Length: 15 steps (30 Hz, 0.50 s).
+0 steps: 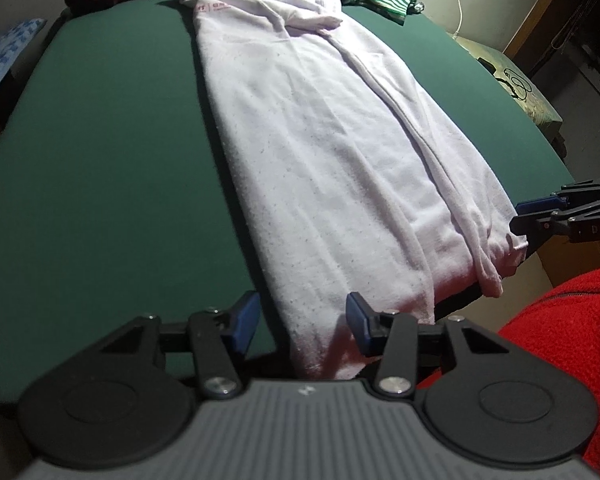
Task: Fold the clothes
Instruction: 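Grasp the shirt hem with the right gripper while the left gripper grasps the hem beside it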
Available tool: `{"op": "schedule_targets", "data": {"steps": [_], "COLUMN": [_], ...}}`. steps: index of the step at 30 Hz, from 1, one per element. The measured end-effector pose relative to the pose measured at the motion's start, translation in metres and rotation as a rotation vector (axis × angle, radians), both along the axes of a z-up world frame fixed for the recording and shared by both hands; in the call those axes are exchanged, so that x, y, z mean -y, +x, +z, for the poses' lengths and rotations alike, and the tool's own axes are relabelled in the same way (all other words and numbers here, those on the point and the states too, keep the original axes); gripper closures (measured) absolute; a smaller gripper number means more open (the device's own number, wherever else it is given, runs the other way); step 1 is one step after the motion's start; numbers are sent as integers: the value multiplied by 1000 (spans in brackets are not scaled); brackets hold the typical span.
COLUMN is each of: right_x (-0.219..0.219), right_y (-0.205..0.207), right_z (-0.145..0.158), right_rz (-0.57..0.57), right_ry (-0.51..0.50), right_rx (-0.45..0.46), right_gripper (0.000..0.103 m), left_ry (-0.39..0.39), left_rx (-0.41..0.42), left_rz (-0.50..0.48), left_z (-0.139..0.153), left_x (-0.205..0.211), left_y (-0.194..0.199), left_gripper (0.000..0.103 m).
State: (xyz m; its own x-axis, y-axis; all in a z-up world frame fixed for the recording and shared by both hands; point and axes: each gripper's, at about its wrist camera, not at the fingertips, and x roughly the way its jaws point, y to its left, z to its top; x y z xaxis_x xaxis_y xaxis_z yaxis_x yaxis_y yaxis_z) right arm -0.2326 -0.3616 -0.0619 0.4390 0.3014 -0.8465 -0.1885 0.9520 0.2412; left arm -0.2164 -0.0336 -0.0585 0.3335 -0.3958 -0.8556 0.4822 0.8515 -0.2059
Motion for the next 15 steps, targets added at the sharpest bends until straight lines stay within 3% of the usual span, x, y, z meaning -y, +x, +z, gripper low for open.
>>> {"op": "schedule_targets", "data": {"steps": [2, 12, 15], "right_x": [-1, -6, -6], "right_y": [0, -2, -2], "right_z": [0, -1, -1], "right_rz": [10, 46, 45], "right_ry": [-1, -2, 1], "right_rx": [1, -2, 0], "right_gripper": [75, 75, 76], "left_ry": [3, -13, -20], "left_rx": [9, -23, -25], "left_rz": [-3, 11, 27], "left_z": [0, 0, 0], "left_x": [3, 7, 6], "left_y": [-5, -11, -9], "left_gripper": [56, 57, 63]}}
